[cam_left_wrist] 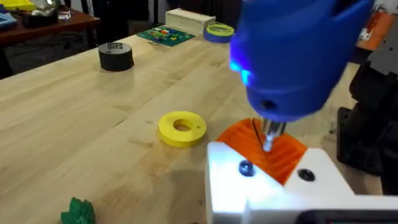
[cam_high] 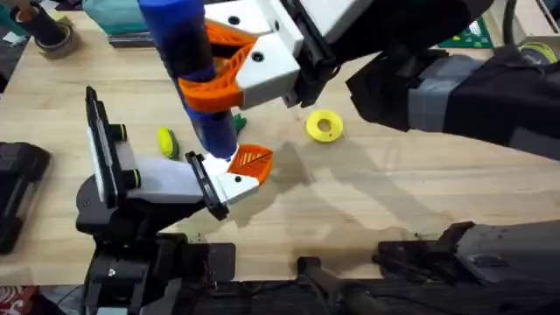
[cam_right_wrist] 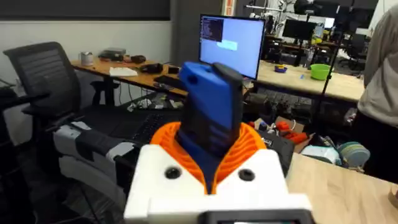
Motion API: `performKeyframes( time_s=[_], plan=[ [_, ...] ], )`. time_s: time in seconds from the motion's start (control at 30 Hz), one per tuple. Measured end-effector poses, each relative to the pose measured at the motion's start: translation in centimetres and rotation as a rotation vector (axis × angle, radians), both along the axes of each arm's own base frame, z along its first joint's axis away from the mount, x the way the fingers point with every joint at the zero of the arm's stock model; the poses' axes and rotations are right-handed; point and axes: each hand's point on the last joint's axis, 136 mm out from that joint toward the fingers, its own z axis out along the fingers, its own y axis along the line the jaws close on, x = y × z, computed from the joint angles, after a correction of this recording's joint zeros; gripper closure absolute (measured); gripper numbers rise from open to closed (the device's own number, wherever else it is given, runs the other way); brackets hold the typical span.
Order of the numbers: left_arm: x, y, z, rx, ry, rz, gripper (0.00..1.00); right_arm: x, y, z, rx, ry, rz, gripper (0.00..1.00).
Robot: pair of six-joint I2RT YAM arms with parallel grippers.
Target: Pick up the gripper from the table and insert it into the empty holder that is missing its gripper. Then pick up a screw, insert it into the mounting hole, and use the screwdriver to tighten it. Finally, clean up the table by picking up the vegetable and placing it into the bucket.
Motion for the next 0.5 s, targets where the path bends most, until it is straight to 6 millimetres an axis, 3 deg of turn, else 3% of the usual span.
performKeyframes(
  time_s=[0.5],
  plan=[
    [-0.01, 0.0, 0.01, 0.0, 0.0, 0.0, 0.996, 0.36, 0.27, -0.67, -0.004, -0.028, -0.017, 0.978]
  ],
)
